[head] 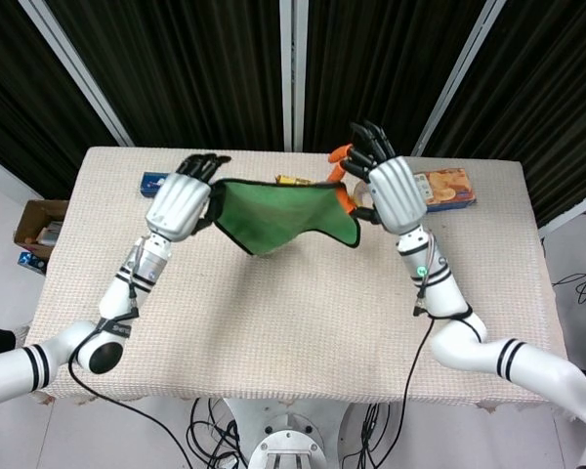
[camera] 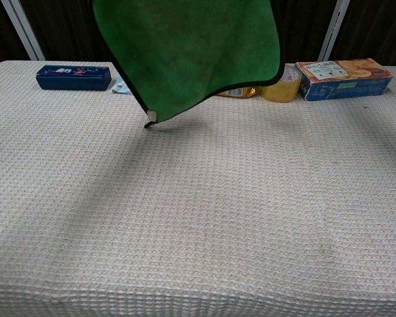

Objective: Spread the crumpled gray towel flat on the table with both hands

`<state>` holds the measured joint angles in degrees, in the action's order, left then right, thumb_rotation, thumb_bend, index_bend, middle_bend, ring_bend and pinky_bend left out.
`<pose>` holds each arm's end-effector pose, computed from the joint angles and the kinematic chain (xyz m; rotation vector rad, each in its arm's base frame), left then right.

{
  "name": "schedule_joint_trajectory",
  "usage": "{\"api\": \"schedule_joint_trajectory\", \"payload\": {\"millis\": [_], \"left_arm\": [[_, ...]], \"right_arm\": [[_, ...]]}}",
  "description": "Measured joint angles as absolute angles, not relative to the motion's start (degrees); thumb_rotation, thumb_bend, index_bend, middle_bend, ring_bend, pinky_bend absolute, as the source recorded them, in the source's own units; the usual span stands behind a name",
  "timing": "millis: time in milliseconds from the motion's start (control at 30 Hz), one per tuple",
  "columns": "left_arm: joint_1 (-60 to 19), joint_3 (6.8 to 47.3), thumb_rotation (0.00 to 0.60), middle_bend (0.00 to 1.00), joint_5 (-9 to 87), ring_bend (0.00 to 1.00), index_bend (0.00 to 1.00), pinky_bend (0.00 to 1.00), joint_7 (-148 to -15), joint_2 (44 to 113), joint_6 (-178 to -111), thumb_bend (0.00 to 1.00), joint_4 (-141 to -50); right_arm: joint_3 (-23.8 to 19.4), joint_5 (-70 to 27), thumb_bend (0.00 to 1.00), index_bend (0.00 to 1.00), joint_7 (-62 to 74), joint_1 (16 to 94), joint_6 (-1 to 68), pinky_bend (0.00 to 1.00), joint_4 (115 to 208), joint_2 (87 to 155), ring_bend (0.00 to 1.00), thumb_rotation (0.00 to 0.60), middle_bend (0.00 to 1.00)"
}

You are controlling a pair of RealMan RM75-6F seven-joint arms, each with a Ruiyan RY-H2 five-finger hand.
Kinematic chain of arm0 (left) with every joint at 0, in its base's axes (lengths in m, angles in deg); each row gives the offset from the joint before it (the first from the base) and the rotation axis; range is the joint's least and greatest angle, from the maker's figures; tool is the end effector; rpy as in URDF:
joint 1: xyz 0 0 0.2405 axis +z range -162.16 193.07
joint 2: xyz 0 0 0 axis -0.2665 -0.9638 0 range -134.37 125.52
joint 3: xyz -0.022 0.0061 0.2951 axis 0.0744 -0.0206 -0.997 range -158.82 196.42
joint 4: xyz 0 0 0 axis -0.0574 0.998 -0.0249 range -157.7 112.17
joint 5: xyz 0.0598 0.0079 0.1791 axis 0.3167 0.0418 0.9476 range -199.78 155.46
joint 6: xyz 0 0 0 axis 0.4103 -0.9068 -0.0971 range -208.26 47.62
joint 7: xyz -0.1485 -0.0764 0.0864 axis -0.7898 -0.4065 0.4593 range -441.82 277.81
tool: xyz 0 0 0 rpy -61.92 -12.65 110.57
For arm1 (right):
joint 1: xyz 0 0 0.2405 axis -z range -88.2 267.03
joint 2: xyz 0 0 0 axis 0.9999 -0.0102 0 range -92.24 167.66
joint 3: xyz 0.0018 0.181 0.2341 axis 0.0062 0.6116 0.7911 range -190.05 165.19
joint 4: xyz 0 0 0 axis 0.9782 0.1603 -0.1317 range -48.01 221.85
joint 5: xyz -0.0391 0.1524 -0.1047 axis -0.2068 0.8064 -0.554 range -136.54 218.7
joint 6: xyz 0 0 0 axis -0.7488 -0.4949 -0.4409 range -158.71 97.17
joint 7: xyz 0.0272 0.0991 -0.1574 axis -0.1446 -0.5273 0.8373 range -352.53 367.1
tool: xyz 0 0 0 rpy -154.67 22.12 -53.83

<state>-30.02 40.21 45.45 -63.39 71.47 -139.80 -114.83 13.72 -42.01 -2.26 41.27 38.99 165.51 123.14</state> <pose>-0.0984 0.4481 0.1195 -1.7088 -0.6711 -1.1899 -0.0543 -0.4577 0.1277 1.5487 -0.7141 1.7513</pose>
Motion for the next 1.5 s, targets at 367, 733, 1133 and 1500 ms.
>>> {"api": "schedule_joint_trajectory", "payload": {"millis": [367, 733, 1133, 1500], "left_arm": [[-25.99, 34.15, 0.600, 0.14, 55.29, 0.11, 0.61, 0.16, -64.27, 75.45, -152.98, 0.63, -108.65], [-19.61, 20.28, 0.600, 0.14, 66.76, 0.11, 0.61, 0.16, -61.95, 82.45, -156.99, 0.63, -105.34], [-14.05, 12.95, 0.600, 0.14, 71.84, 0.11, 0.61, 0.16, -55.81, 83.96, -157.22, 0.63, -106.05], [-10.42, 10.52, 0.600, 0.13, 73.24, 0.11, 0.60, 0.15, -54.33, 83.39, -156.69, 0.63, -107.16]], "right_arm": [[8.74, -46.33, 0.54, 0.82, -10.65, 39.78, 41.27, 0.00, 154.91, 126.10, 0.08, 0.600, 0.36], [-7.67, -58.09, 0.52, 0.82, -19.62, 44.40, 44.95, 0.00, 150.21, 127.80, 0.08, 0.600, 0.36], [-15.80, -64.73, 0.52, 0.81, -18.60, 46.13, 45.50, 0.00, 153.78, 128.66, 0.08, 0.600, 0.36], [-17.96, -66.54, 0.52, 0.80, -16.07, 45.90, 44.17, 0.00, 154.16, 130.13, 0.08, 0.600, 0.35]]}}
